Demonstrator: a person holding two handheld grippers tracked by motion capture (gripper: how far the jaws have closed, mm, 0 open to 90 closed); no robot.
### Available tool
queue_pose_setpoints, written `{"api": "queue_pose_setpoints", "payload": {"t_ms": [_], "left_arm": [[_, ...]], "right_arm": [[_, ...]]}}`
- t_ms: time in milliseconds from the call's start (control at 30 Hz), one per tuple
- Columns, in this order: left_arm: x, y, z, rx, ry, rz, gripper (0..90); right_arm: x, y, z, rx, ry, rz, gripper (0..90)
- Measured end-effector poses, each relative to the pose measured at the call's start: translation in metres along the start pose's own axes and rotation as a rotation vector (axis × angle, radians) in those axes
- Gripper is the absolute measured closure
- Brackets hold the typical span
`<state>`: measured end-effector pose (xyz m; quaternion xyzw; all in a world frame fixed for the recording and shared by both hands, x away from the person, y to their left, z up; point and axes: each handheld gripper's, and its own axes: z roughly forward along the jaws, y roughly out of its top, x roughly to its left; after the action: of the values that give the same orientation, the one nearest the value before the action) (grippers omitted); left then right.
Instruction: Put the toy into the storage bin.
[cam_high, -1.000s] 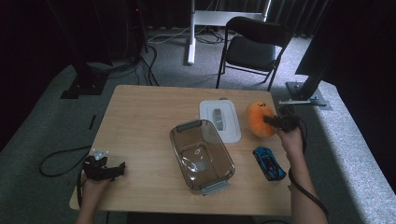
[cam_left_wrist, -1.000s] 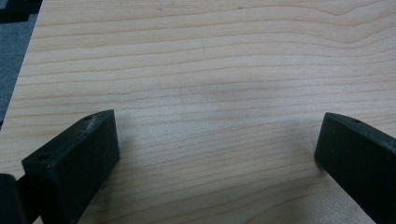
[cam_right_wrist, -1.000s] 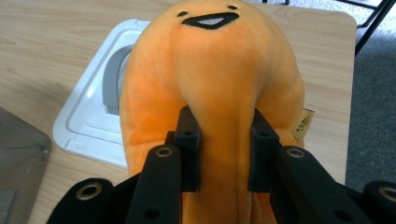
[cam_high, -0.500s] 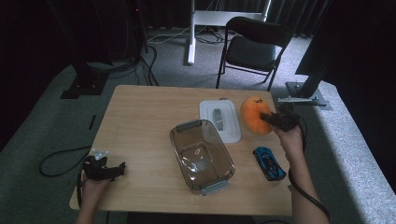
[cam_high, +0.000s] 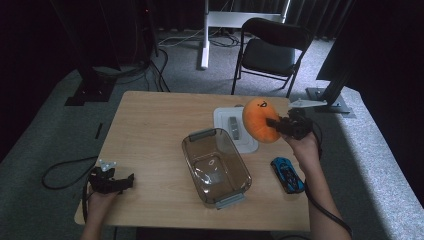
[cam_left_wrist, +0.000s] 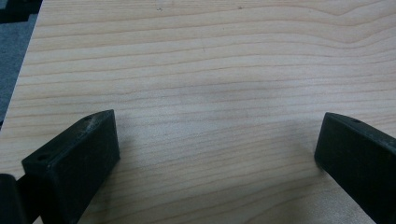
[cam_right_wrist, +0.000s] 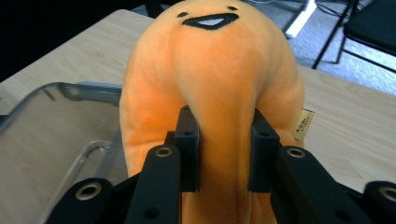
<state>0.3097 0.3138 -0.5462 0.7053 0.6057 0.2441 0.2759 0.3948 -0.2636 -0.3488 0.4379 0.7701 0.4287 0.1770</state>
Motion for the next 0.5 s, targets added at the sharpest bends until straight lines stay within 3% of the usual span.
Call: {"api": "queue_pose_setpoints", "payload": {"t_ms": [500], "left_arm": [[0.000, 0.000, 0.000, 0.001, -0.001, -0.002, 0.3]], "right_arm": [[0.048, 0.011, -0.007, -0.030, 0.138, -0.128, 70.5]]}}
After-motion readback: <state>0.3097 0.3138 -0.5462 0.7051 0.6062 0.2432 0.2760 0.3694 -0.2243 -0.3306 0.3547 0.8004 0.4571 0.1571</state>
